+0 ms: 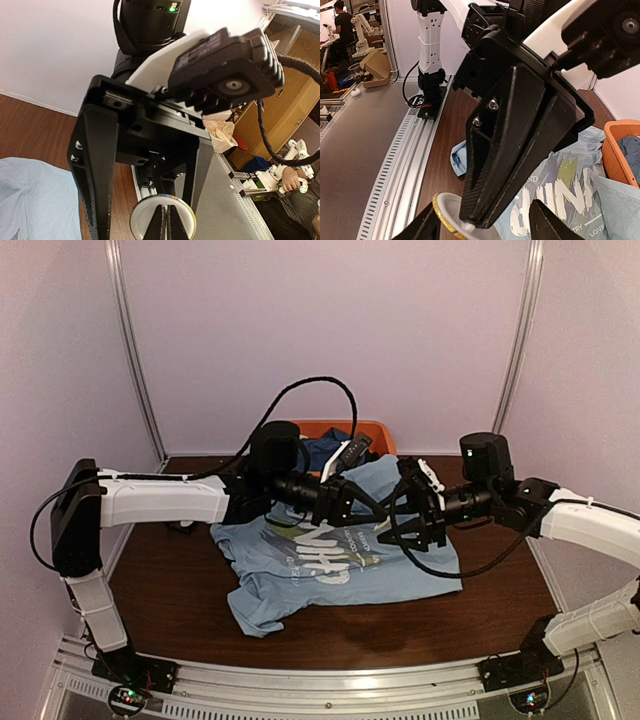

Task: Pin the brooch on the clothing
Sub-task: Pass from the left arm to the right

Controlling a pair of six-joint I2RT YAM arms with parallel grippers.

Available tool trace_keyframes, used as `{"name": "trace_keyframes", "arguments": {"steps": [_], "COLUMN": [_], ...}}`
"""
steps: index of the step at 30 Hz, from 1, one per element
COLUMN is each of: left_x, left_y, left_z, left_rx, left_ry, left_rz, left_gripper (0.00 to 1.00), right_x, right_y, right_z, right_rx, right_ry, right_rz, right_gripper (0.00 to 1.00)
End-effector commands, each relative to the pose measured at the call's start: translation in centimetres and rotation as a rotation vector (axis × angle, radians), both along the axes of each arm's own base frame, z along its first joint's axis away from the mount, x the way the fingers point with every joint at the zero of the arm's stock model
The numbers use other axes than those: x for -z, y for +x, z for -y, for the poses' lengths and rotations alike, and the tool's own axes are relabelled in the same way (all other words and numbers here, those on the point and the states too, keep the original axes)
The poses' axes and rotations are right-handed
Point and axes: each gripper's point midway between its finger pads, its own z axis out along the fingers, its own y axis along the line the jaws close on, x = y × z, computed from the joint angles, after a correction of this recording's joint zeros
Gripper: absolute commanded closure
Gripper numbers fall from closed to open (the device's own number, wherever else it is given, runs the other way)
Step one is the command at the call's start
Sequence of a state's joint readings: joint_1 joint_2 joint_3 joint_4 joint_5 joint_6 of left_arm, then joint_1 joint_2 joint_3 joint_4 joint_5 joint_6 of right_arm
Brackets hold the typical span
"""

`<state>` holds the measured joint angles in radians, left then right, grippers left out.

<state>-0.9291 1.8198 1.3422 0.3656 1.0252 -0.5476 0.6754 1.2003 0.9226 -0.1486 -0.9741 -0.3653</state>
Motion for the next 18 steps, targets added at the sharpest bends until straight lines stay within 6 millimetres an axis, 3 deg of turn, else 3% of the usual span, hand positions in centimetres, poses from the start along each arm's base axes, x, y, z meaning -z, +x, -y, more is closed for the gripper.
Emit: {"name": "trace_keyframes", "arguments": {"steps": [1,10,15,16,18], "left_x": [-0.86,-0.75,-0.60,-0.56,-0.64], "left_y": [0.34,0.31,0.37,0.39,0.33], "left_z": [0.07,0.08,0.15,0.15,0.15], "left_rx": [-0.006,-0.004,-0.003,-0.003,-0.001], "left_ry": [-0.034,-0.032,-0.032,-0.031,-0.033], "left_rz": [0.022,0.015,0.013,0.012,0.013], "left_gripper": [1.00,1.00,1.00,1.00,1.00], "right_x": [-0.22,-0.26,-0.26,-0.24,-0.22], "right_y": [-0.70,-0.78,-0.84,-0.80,-0.64], "right_z": [0.15,0.12,0.11,0.06,-0.02], "right_rx": [-0.026,-0.030,-0.034,-0.032,-0.029], "right_ry": [0.020,0.024,0.025,0.024,0.019], "right_rz": [-0.010,-0.013,-0.017,-0.022,-0.027], "right_gripper": [0.77,1.00,1.00,0.92,0.61]}}
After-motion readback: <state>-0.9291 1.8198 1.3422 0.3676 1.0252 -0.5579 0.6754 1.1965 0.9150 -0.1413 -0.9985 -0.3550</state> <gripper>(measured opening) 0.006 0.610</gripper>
